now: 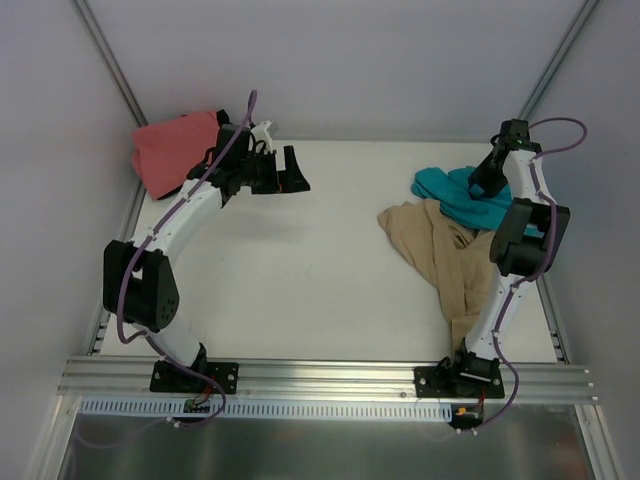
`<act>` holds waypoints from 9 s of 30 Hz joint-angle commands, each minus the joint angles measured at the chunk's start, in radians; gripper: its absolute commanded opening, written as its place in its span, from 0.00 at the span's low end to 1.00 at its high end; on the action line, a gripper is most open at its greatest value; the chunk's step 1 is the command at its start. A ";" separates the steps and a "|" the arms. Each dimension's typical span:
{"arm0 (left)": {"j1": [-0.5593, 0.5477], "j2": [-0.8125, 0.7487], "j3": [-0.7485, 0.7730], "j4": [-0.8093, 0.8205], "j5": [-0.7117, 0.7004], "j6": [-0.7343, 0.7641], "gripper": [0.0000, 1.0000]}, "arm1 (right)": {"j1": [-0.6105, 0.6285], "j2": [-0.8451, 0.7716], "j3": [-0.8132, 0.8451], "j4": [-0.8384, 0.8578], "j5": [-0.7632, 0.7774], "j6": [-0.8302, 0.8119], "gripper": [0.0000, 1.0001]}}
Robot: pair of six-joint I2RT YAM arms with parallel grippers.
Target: Fold and stack the t-shirts
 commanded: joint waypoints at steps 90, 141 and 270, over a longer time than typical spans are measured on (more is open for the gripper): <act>-0.006 0.045 0.031 0.140 0.239 -0.082 0.98 | -0.055 -1.124 -1.027 -0.023 0.305 -0.132 0.99; -0.021 -0.192 -0.348 0.326 0.219 -0.094 0.99 | -0.049 -0.497 -0.799 0.072 0.387 -0.166 0.79; -0.072 0.287 0.123 -0.038 -0.030 -0.001 0.00 | -0.100 -0.887 -0.933 0.055 0.252 0.047 0.01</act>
